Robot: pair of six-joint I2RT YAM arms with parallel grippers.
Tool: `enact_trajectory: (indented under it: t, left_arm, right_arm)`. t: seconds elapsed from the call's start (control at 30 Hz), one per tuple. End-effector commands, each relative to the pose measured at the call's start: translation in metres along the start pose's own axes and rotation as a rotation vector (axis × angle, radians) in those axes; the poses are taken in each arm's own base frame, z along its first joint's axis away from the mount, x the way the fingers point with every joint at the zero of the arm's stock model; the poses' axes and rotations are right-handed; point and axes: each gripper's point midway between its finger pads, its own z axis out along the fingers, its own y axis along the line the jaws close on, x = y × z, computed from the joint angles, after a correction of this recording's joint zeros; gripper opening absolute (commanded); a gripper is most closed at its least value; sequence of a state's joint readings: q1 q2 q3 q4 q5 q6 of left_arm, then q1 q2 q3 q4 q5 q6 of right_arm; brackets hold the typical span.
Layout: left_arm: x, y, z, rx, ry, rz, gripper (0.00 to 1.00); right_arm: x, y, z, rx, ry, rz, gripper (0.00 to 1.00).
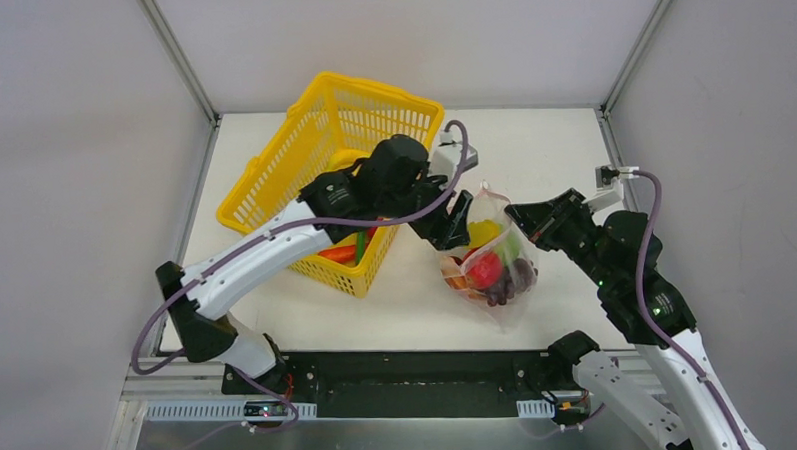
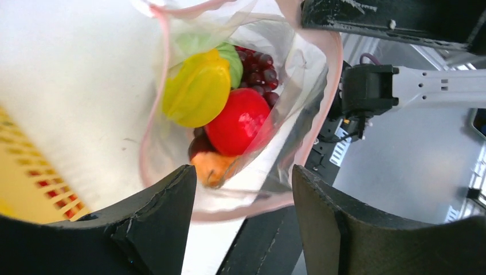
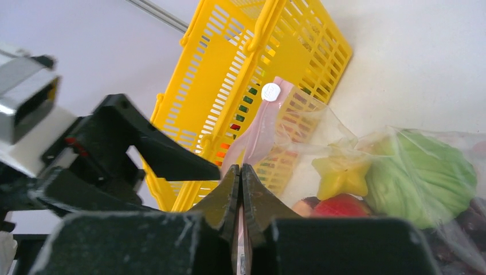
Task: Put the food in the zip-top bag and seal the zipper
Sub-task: Place the fake fruit in the zipper food storage bag, then adjust the zipper food storage bag at the center of the board.
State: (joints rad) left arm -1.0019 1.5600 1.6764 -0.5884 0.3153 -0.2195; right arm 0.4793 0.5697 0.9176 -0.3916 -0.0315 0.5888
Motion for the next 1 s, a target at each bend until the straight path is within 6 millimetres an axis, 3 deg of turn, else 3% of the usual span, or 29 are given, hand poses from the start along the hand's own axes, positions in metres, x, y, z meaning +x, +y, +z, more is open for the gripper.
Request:
enact_trajectory:
  t: [0.0,0.07,0.13,0.4,0.57,0.77,0.87,0.97]
  left_arm:
    - [-0.024,0.017,-0.049,-0.174,-0.174,0.027,0.63]
    - [-0.019,0.042,-0.053,-0.314,-0.185,-0.01,0.63]
    - [-0.01,0.053,-0.05,-0.368,-0.159,-0.022,0.63]
    - [0.017,0.07,-0.02,-0.439,0.015,-0.088,0.58]
    - [0.02,0.06,-0.004,-0.367,0.035,-0.109,0.4]
    - [-0.006,0.041,-0.007,-0.272,-0.055,-0.099,0.0]
    - [-0.028,0.033,-0.015,-0.252,-0.113,-0.087,0.0]
    - [-0.049,0.021,-0.021,-0.207,-0.16,-0.073,0.0]
  right_arm:
    - [-0.022,0.019,-0.001,-0.067,-0.092,0.012,0.03]
    - [-0.023,0.02,-0.003,-0.071,-0.095,0.009,0.03]
    - [-0.024,0.021,-0.005,-0.077,-0.101,0.008,0.03]
    - [-0.027,0.024,-0.011,-0.088,-0.111,-0.001,0.03]
    - [-0.029,0.018,-0.009,-0.057,-0.126,-0.007,0.03]
    - [-0.026,0.017,-0.006,-0.051,-0.103,-0.033,0.03]
    - [-0.022,0.025,-0.01,-0.093,-0.07,-0.072,0.03]
    - [-0.031,0.03,-0.02,-0.105,-0.116,-0.069,0.02]
